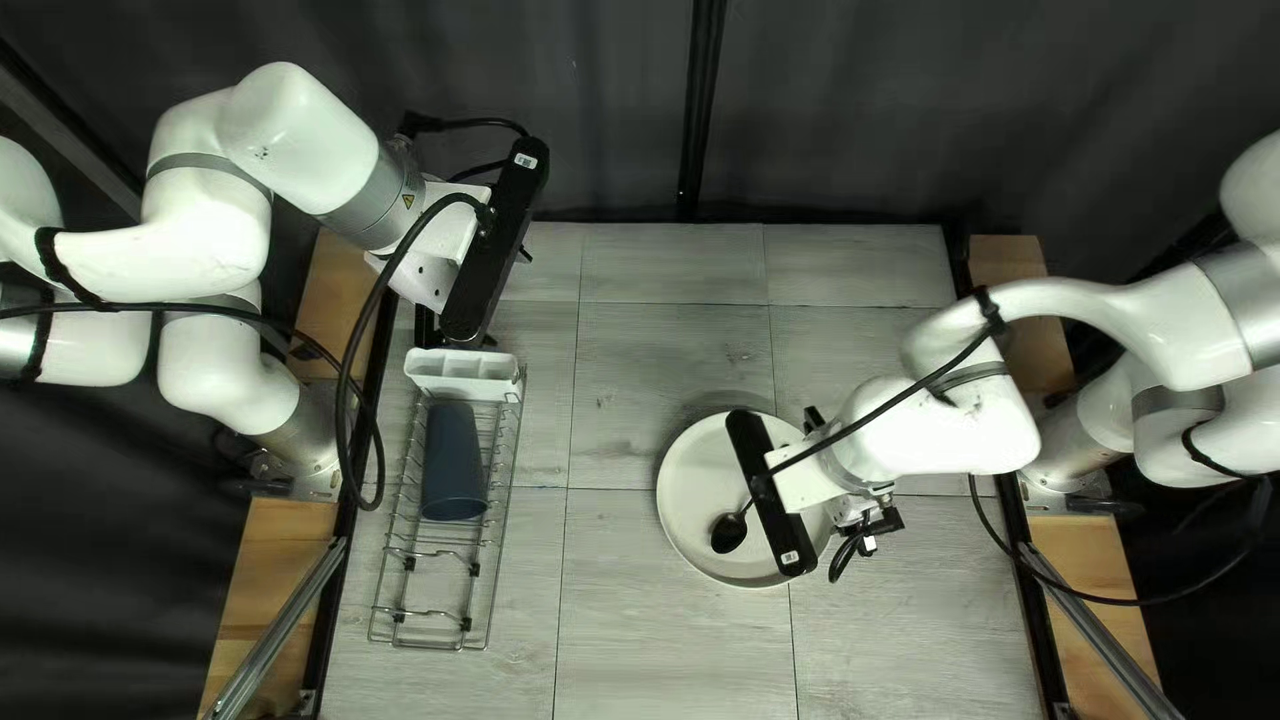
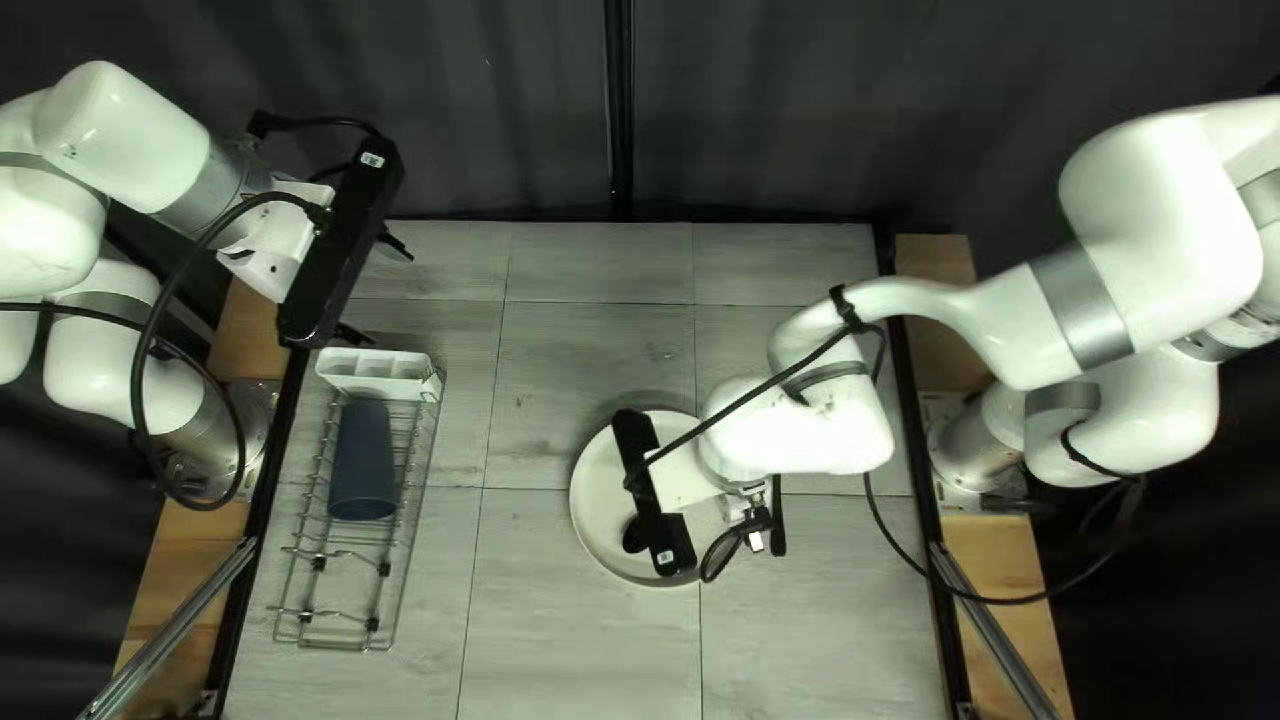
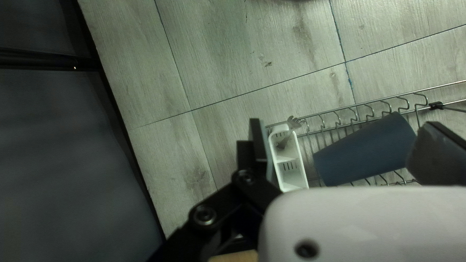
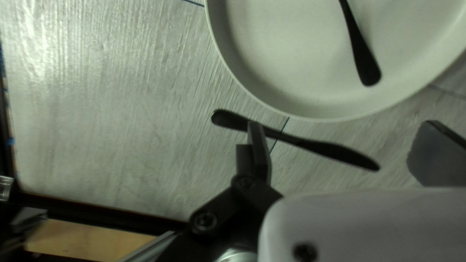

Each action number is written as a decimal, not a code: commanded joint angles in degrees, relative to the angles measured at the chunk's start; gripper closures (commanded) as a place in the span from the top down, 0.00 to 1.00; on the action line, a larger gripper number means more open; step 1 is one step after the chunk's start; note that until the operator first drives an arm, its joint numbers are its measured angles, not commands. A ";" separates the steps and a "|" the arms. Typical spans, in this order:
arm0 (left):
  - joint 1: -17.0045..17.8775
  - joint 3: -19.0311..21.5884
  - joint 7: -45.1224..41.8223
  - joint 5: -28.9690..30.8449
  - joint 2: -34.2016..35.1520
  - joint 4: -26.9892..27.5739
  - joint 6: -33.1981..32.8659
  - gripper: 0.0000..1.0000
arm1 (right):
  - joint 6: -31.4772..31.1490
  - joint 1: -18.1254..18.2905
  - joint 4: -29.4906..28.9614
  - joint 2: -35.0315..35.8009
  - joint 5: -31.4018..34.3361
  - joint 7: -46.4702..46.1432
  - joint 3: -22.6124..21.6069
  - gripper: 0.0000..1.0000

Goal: Pick up and place plate onto table. Place down one fork to the left of the plate. Place spoon and knife to the right of the plate. Place cup above the knife and spoon

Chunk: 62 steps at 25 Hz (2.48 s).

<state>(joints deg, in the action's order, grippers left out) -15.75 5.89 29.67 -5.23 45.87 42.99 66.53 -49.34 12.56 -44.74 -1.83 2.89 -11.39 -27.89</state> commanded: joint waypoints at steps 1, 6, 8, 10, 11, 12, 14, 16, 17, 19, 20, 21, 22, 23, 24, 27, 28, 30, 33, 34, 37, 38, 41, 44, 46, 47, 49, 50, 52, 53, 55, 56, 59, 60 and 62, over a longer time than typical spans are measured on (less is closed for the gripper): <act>0.00 0.00 0.00 0.00 0.00 0.00 0.00 1.00 | 7.93 -0.26 1.30 5.54 7.40 -4.52 0.19 1.00; 0.00 0.00 0.00 0.00 0.00 0.00 0.00 1.00 | 13.66 -0.12 1.99 10.03 11.60 -6.27 1.01 1.00; 0.00 0.00 0.00 0.00 0.00 0.00 0.00 1.00 | 14.96 -0.34 1.08 12.09 13.35 -5.97 1.61 1.00; 0.00 0.00 0.00 0.00 0.00 0.00 0.00 1.00 | 15.73 -0.49 0.57 13.22 14.63 -5.65 2.08 1.00; 0.00 0.00 0.00 0.00 0.00 0.00 0.00 1.00 | 16.46 -0.60 0.55 13.81 15.67 -5.30 2.48 1.00; 0.00 0.00 0.00 0.00 0.00 0.00 0.00 1.00 | 16.72 -0.70 0.56 14.03 16.23 -4.96 2.71 1.00; 0.00 0.00 0.00 0.00 0.00 0.00 0.00 1.00 | 17.96 -0.80 0.72 14.81 17.64 -4.31 3.40 1.00; 0.00 0.00 0.00 0.00 0.00 0.00 0.00 1.00 | 18.63 -0.94 0.64 15.66 18.41 -3.93 3.79 0.95; 0.00 0.00 0.00 0.00 0.00 0.00 0.00 1.00 | 18.74 -0.95 0.52 15.97 18.55 -3.94 3.87 0.95; 0.00 0.00 0.00 0.00 0.00 0.00 0.00 1.00 | 19.34 -0.67 0.55 16.38 18.57 -4.50 3.94 0.94; 0.00 0.00 0.00 0.00 0.00 0.00 0.00 1.00 | 19.44 -0.60 0.51 16.50 18.59 -4.62 3.99 0.93; 0.00 0.00 0.00 0.00 0.00 0.00 0.00 1.00 | 19.51 -0.44 0.36 16.67 18.54 -4.91 4.06 0.92; 0.00 0.00 0.00 0.00 0.00 0.00 0.00 1.00 | 19.53 -0.38 0.29 16.77 18.53 -5.03 4.08 0.87; 0.00 0.00 0.00 0.00 0.00 0.00 0.00 1.00 | 19.17 -0.24 -0.15 16.88 18.33 -5.36 4.05 0.78; 0.00 0.00 0.00 0.00 0.00 0.00 0.00 1.00 | 18.99 -0.15 -0.30 16.84 18.14 -5.58 3.98 0.05; 0.00 0.00 0.00 0.00 0.00 0.00 0.00 1.00 | 18.68 0.11 -0.26 16.43 17.40 -6.33 3.60 0.00; 0.00 0.00 0.00 0.00 0.00 0.00 0.00 1.00 | 18.79 0.10 -0.05 16.35 17.39 -6.38 3.55 0.00; 0.00 0.00 0.00 0.00 0.00 0.00 0.00 1.00 | 18.91 0.08 -0.17 16.81 17.69 -6.33 3.76 0.00; 0.00 0.00 0.00 0.00 0.00 0.00 0.00 1.00 | 18.92 0.25 -0.82 17.63 17.71 -6.85 3.86 0.43; 0.00 0.00 0.00 0.00 0.00 0.00 0.00 1.00 | 18.76 0.23 -0.94 17.64 17.66 -6.86 3.84 1.00; 0.00 0.00 0.00 0.00 0.00 0.00 0.00 1.00 | 16.82 0.38 -1.28 16.01 16.12 -7.48 3.02 1.00; 0.00 0.00 0.00 0.00 0.00 0.00 0.00 1.00 | 15.70 0.39 -1.49 14.99 15.38 -7.77 2.65 1.00; 0.00 0.00 0.00 0.00 0.00 0.00 0.00 1.00 | 14.80 0.16 -1.83 14.58 15.32 -7.51 2.54 1.00; 0.00 0.00 0.00 0.00 0.00 0.00 0.00 1.00 | 15.56 0.07 -1.90 15.88 16.13 -6.85 3.11 1.00; 0.00 0.00 0.00 0.00 0.00 0.00 0.00 1.00 | 16.63 -0.15 -1.84 17.10 17.00 -6.11 3.64 1.00; 0.00 0.00 0.00 0.00 0.00 0.00 0.00 1.00 | 17.02 -0.19 -1.76 17.46 17.24 -5.93 3.80 1.00; 0.00 0.00 0.00 0.00 0.00 0.00 0.00 1.00 | 17.73 -0.14 -1.70 18.12 17.42 -5.83 3.98 0.92; 0.00 0.00 0.00 0.00 0.00 0.00 0.00 1.00 | 17.82 -0.11 -1.67 18.12 17.38 -5.87 3.97 0.70; 0.00 0.00 0.00 0.00 0.00 0.00 0.00 1.00 | 17.86 0.08 -1.71 17.99 17.11 -6.24 3.86 0.05; 0.00 0.00 0.00 0.00 0.00 0.00 0.00 1.00 | 17.78 0.19 -1.78 17.94 16.95 -6.48 3.79 0.00; 0.00 0.00 0.00 0.00 0.00 0.00 0.00 1.00 | 17.55 0.24 -1.96 17.90 16.80 -6.71 3.72 0.00; 0.00 0.00 0.00 0.00 0.00 0.00 0.00 1.00 | 17.38 0.24 -1.98 17.74 16.69 -6.83 3.62 0.00; 0.00 0.00 0.00 0.00 0.00 0.00 0.00 1.00 | 17.25 0.25 -1.82 17.44 16.65 -6.98 3.51 0.00; 0.00 0.00 0.00 0.00 0.00 0.00 0.00 1.00 | 17.28 0.29 -1.81 17.49 16.67 -7.07 3.53 0.00; 0.00 0.00 0.00 0.00 0.00 0.00 0.00 1.00 | 17.45 0.38 -1.78 17.68 16.72 -7.23 3.61 0.00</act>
<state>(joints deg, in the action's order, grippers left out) -15.75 5.89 29.67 -5.23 45.87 42.99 66.53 -32.02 12.87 -46.57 15.74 19.56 -18.48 -24.33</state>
